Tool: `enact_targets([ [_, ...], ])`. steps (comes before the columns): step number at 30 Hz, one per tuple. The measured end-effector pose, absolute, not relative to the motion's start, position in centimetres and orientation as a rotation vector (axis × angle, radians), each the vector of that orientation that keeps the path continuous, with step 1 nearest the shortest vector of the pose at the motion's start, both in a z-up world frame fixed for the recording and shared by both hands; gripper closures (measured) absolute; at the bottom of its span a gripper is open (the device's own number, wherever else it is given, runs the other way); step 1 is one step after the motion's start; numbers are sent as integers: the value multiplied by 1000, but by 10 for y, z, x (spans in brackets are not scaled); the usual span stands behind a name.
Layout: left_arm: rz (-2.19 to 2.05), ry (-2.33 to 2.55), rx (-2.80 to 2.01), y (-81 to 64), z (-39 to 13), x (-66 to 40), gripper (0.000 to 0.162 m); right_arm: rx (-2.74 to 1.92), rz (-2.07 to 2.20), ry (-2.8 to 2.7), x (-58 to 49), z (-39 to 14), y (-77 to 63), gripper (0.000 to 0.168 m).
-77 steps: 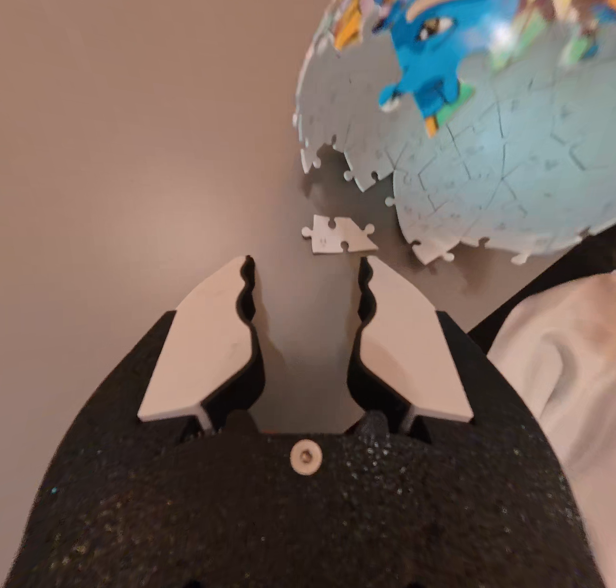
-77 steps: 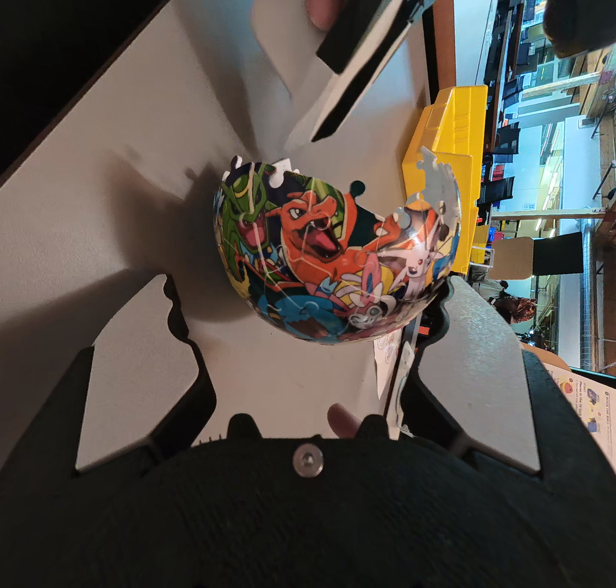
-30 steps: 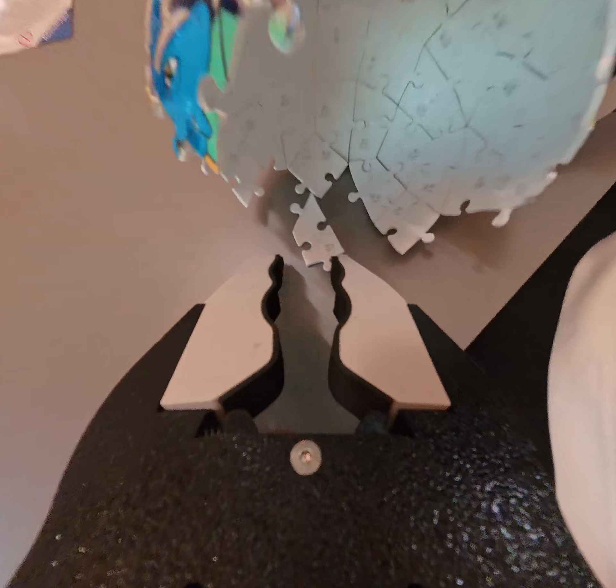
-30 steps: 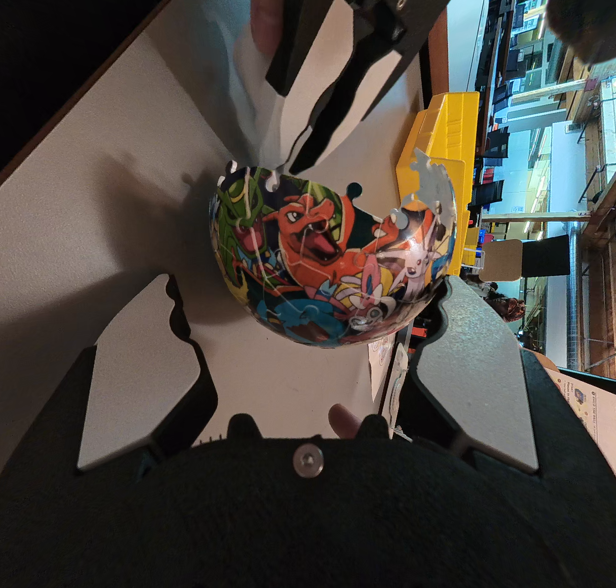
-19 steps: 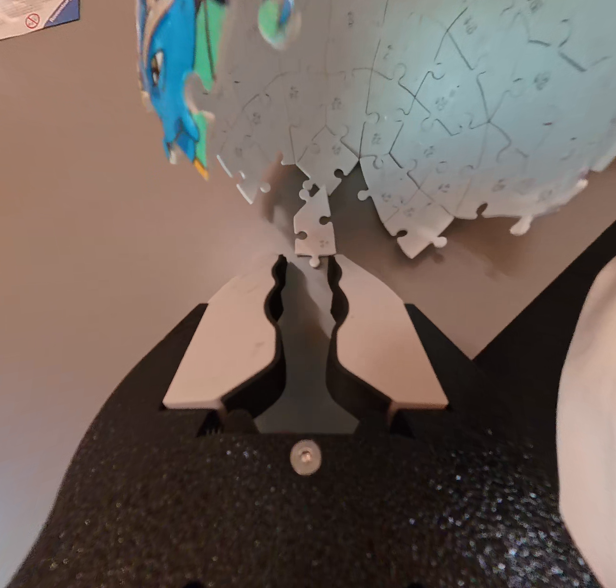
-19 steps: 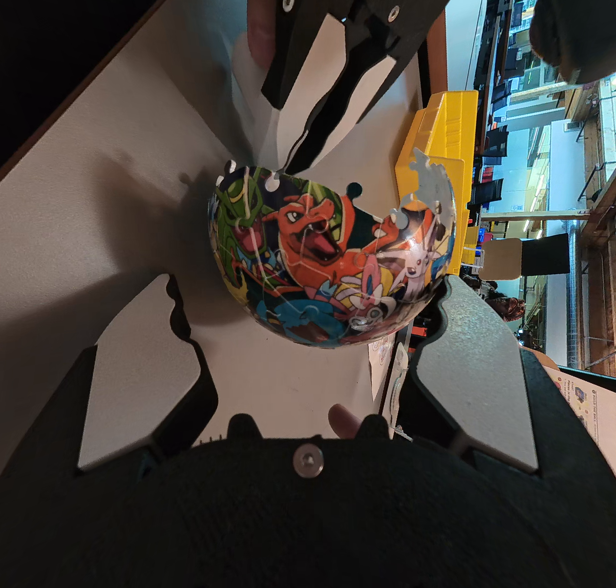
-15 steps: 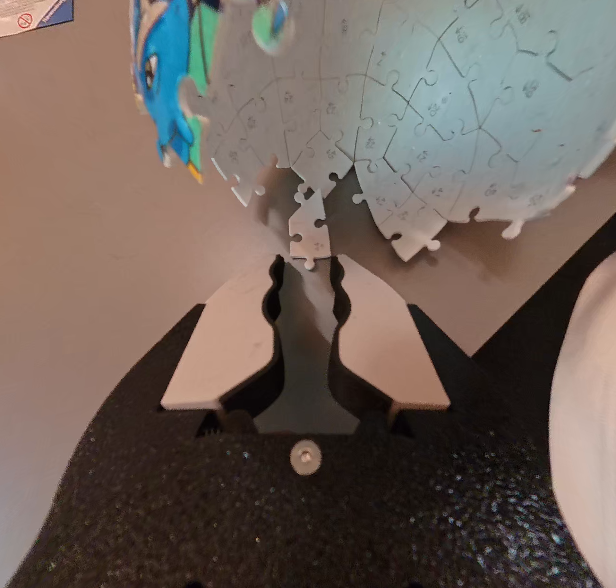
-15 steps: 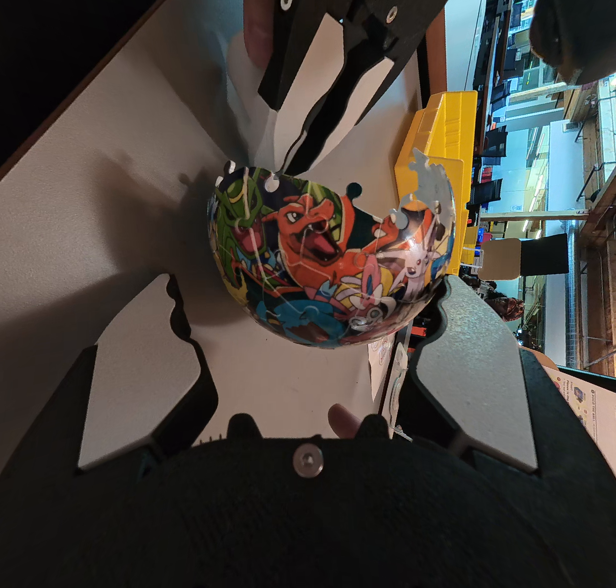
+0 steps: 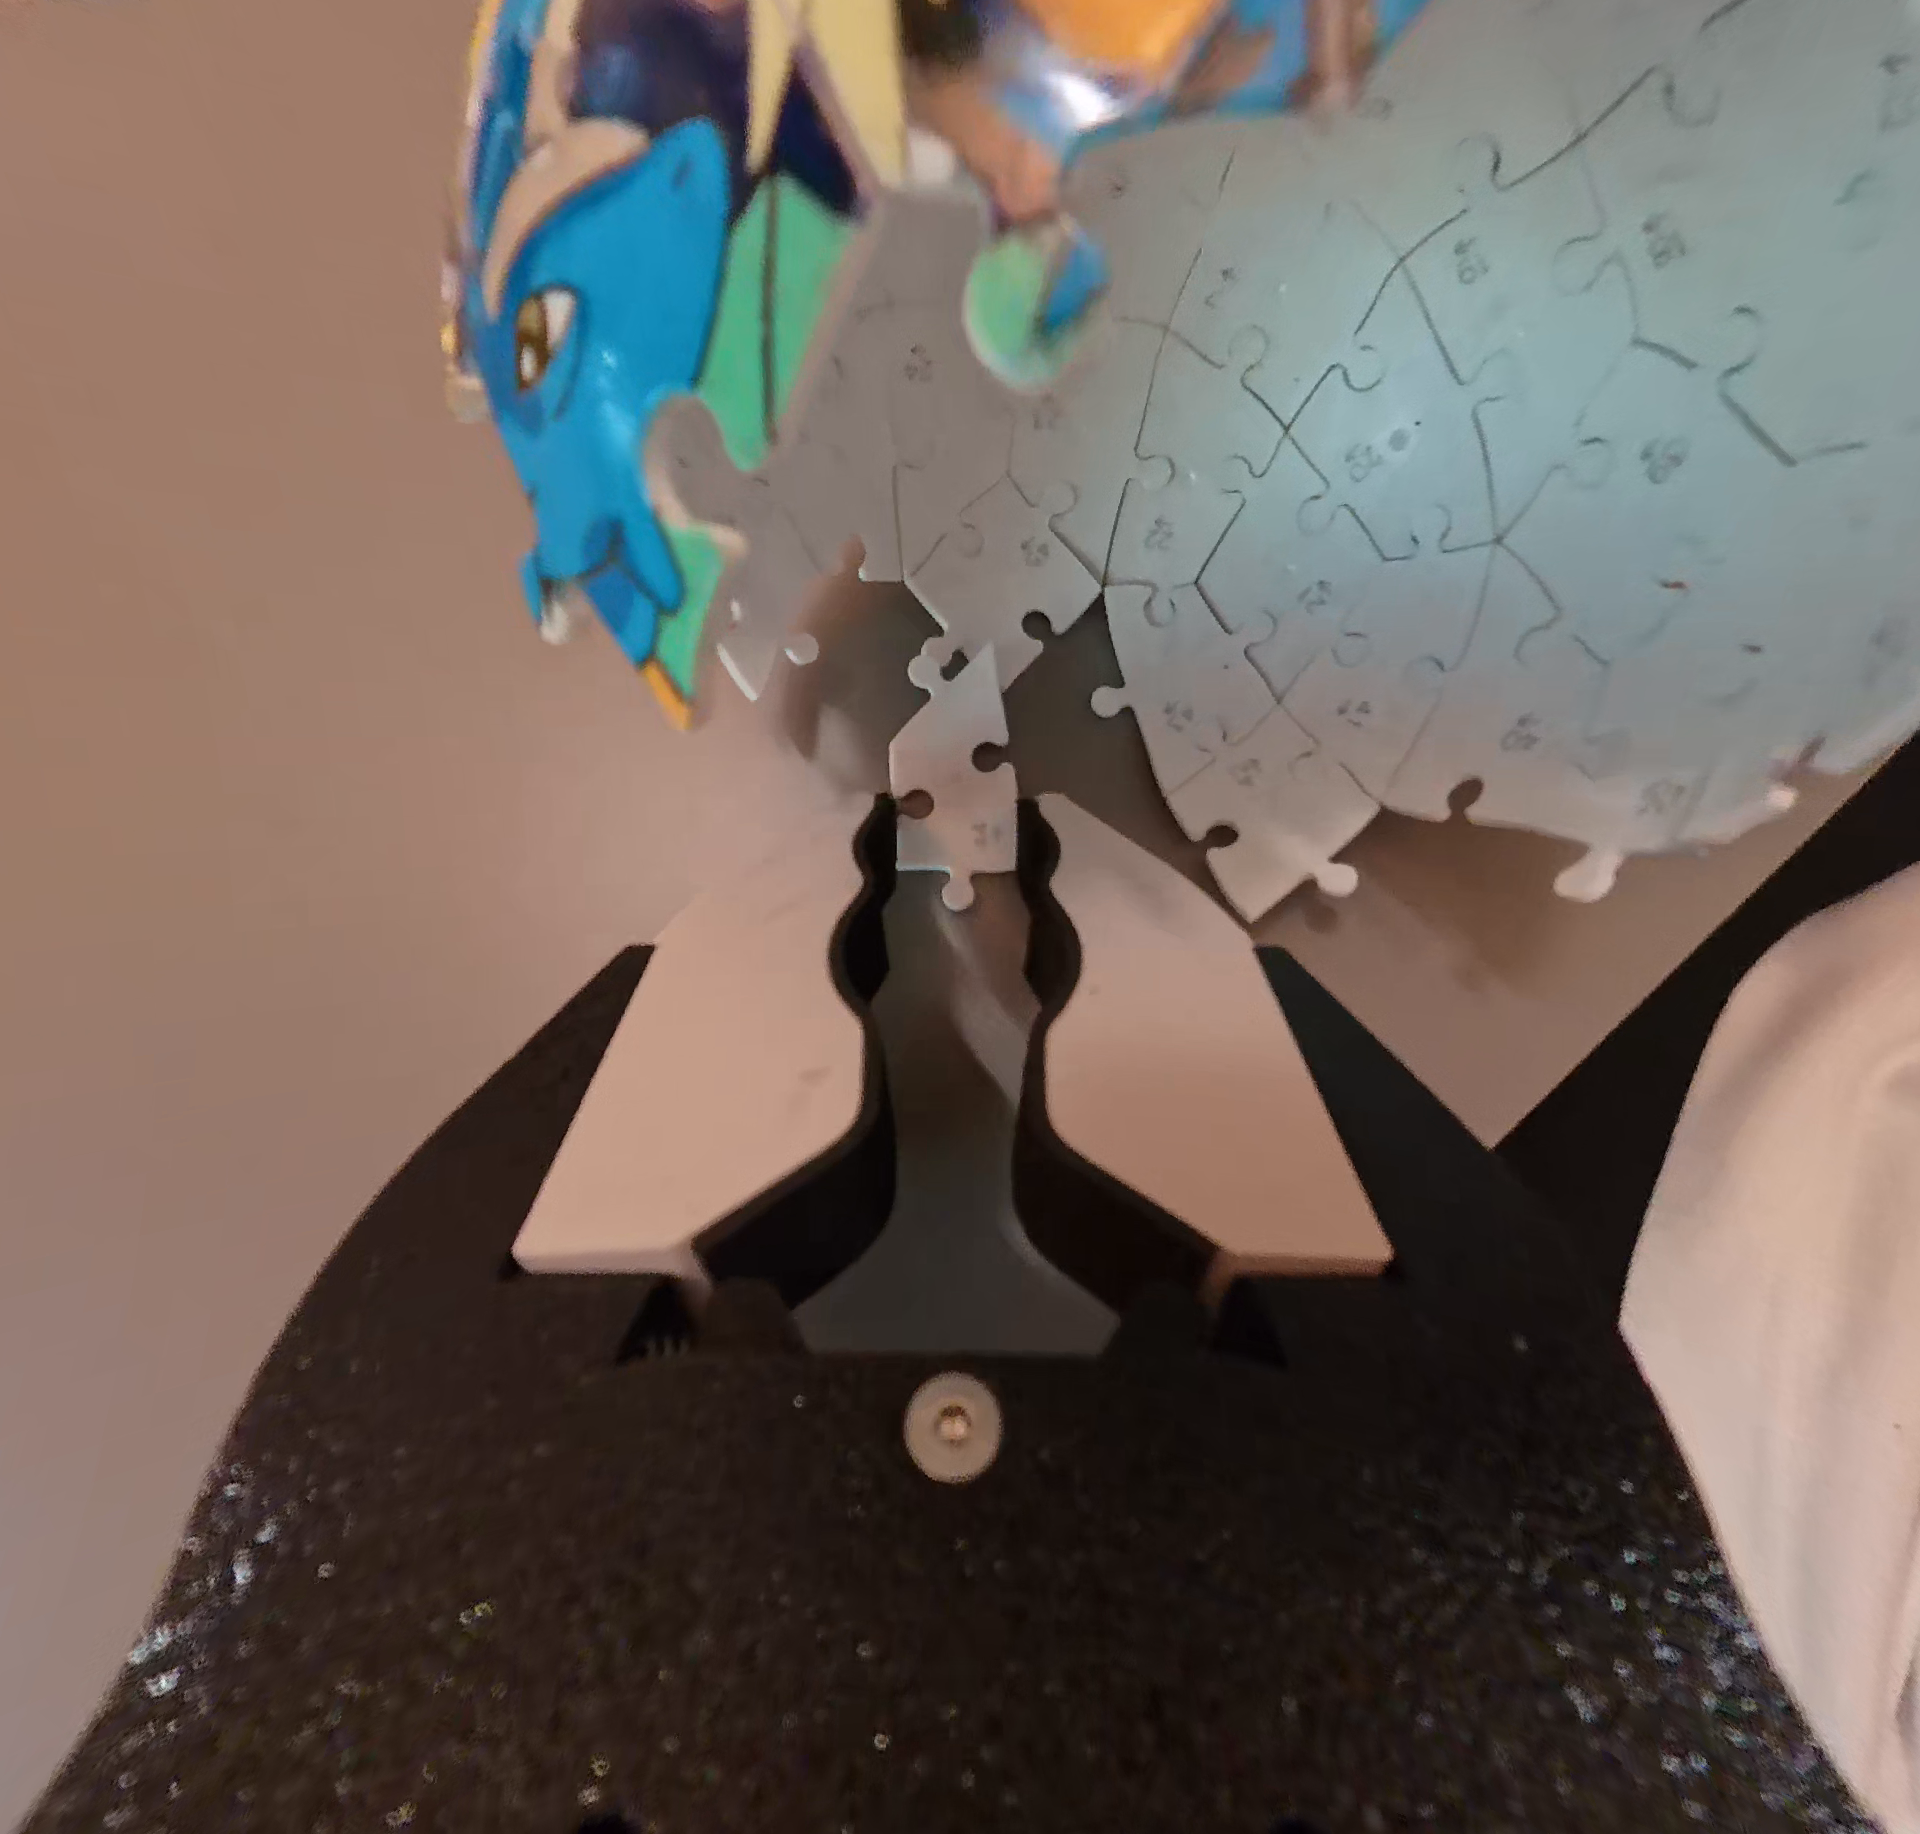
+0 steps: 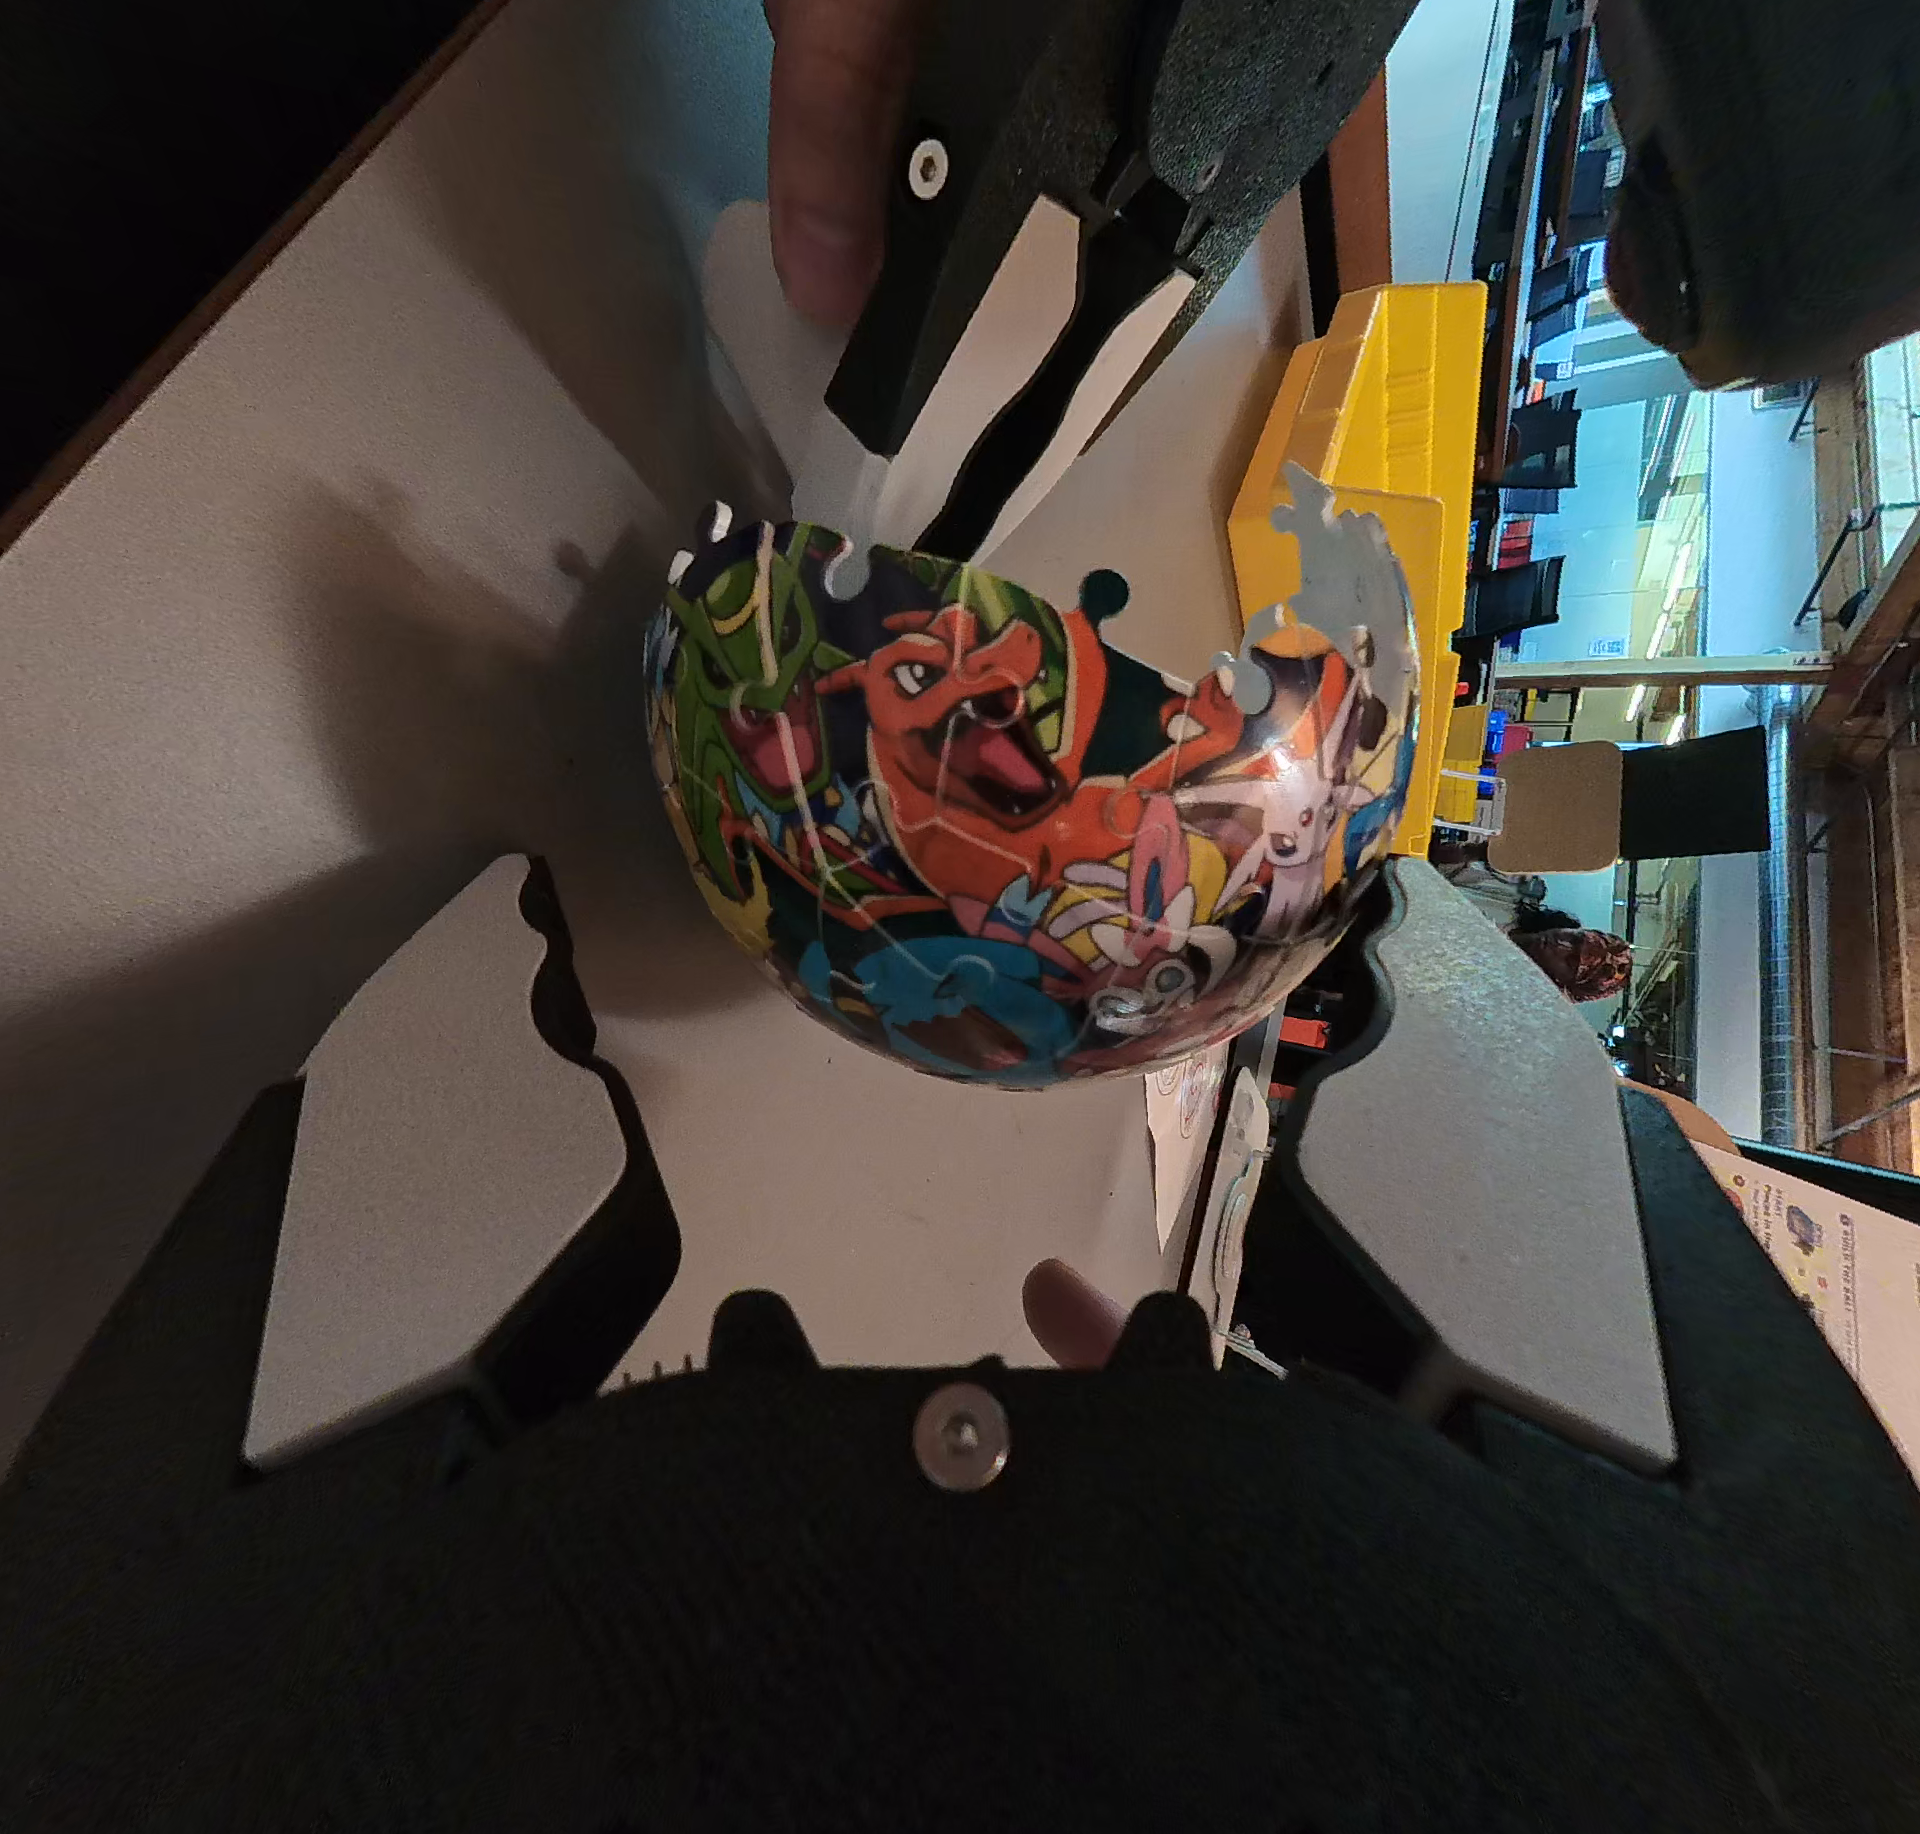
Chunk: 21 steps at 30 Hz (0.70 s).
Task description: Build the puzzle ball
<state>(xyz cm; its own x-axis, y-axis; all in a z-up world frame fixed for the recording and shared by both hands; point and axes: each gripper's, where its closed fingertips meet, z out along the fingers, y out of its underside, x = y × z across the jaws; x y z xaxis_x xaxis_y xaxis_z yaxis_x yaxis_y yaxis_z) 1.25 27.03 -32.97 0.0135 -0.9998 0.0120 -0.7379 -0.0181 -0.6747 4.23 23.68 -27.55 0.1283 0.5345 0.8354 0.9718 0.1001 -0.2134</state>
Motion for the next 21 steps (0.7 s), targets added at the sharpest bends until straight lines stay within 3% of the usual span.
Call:
enact_targets([
  [21,-818,1866,-1773,250,-327,26,140,-1546,-649,-1526,42,-275,237,29],
])
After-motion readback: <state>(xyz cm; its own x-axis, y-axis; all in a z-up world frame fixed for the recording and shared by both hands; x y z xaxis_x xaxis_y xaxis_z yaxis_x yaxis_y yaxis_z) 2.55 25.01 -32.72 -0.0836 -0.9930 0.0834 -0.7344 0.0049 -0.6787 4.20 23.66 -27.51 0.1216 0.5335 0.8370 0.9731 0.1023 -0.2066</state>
